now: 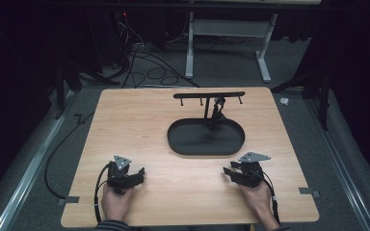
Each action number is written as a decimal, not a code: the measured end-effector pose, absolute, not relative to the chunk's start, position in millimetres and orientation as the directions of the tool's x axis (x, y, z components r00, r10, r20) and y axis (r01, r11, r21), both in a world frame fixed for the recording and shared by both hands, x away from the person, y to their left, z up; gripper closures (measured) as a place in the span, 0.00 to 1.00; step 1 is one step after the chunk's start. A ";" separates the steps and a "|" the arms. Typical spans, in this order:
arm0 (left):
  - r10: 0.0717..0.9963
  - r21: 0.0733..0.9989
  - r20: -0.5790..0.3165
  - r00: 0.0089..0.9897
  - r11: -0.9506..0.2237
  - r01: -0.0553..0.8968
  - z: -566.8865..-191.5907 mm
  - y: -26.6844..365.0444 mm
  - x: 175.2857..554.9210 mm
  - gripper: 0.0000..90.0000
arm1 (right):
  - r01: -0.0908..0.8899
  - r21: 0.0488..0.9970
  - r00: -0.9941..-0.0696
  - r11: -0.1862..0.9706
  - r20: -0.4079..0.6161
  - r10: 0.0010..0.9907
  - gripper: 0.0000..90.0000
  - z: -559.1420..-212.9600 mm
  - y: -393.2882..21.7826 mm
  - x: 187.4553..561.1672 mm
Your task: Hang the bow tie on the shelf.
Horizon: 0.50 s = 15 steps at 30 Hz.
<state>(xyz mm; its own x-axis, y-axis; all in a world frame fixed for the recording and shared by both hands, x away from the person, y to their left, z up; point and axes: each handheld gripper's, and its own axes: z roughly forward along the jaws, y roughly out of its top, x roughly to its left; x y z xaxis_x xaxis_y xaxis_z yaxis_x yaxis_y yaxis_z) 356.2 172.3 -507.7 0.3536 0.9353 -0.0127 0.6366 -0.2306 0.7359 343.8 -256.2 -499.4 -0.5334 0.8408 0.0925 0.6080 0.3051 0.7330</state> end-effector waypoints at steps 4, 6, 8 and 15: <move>0.935 0.736 -0.013 0.354 -0.231 0.637 -507.7 172.3 356.2 0.25 | 0.601 0.734 -0.533 0.317 0.073 0.843 0.64 -500.8 -253.0 344.1; 0.935 0.736 -0.013 0.353 -0.230 0.637 -507.7 172.3 356.1 0.25 | 0.593 0.735 -0.535 0.328 0.057 0.843 0.64 -501.2 -251.8 343.5; 0.935 0.736 -0.013 0.353 -0.231 0.637 -507.7 172.3 356.1 0.25 | 0.585 0.739 -0.538 0.334 0.044 0.842 0.64 -501.9 -251.0 343.1; 0.935 0.736 -0.013 0.353 -0.230 0.636 -507.8 172.2 356.1 0.25 | 0.580 0.737 -0.535 0.347 0.024 0.844 0.62 -501.9 -248.7 342.3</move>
